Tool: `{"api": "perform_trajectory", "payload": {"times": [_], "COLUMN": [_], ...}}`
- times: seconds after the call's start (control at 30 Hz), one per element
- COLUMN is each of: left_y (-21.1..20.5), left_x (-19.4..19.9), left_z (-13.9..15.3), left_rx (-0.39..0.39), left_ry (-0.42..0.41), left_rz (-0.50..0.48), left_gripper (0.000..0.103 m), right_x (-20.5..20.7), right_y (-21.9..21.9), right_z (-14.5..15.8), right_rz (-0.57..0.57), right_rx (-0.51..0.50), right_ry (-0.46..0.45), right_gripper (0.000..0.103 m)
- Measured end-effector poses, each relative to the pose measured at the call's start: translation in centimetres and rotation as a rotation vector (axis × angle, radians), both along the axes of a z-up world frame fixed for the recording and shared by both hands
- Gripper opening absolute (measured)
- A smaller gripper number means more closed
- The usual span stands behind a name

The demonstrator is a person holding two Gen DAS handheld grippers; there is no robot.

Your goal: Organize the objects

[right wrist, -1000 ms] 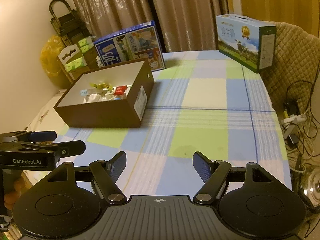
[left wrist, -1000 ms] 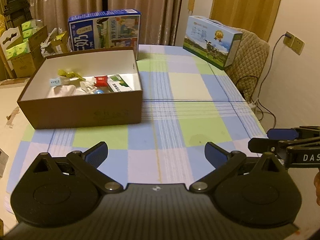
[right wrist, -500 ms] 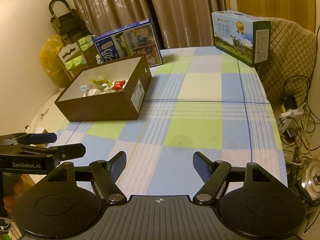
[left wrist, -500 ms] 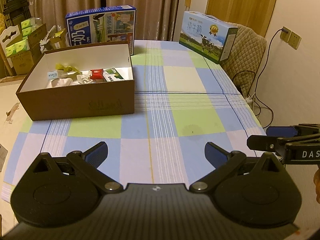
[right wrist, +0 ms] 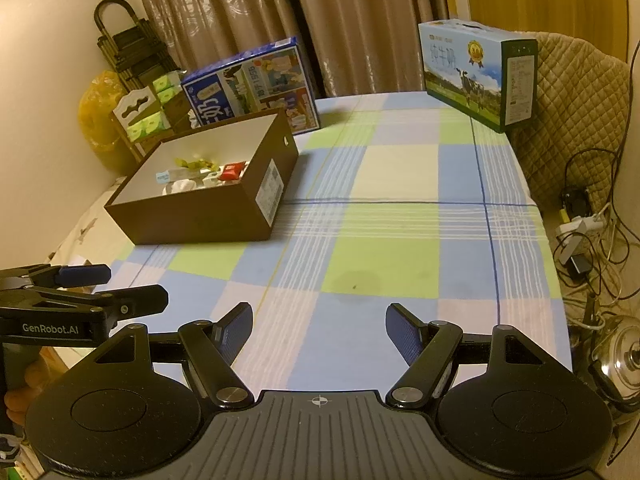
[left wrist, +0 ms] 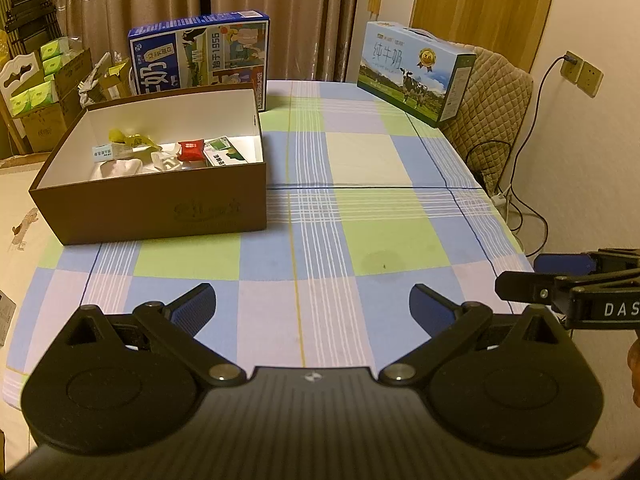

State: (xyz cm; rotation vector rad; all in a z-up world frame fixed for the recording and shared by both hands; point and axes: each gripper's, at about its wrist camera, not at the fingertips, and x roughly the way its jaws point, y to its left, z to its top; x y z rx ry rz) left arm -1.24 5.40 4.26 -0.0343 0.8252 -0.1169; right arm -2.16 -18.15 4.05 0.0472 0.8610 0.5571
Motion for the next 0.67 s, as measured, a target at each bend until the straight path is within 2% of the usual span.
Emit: {"api": "perform_trajectory", "payload": {"times": [0.67], "left_y": [-0.2], "left_x": [1.5], "left_z": [-0.5], "left_rx": [0.022], "left_ry": [0.011], "left_rz": [0.027], "left_gripper": [0.102], "right_x": [1.4], "right_y": [-0.2], "right_z": [-0.8], "right_rz": [-0.014], "right_rx": [0.0], "right_ry": [0.027], "right_gripper": [0.071]}}
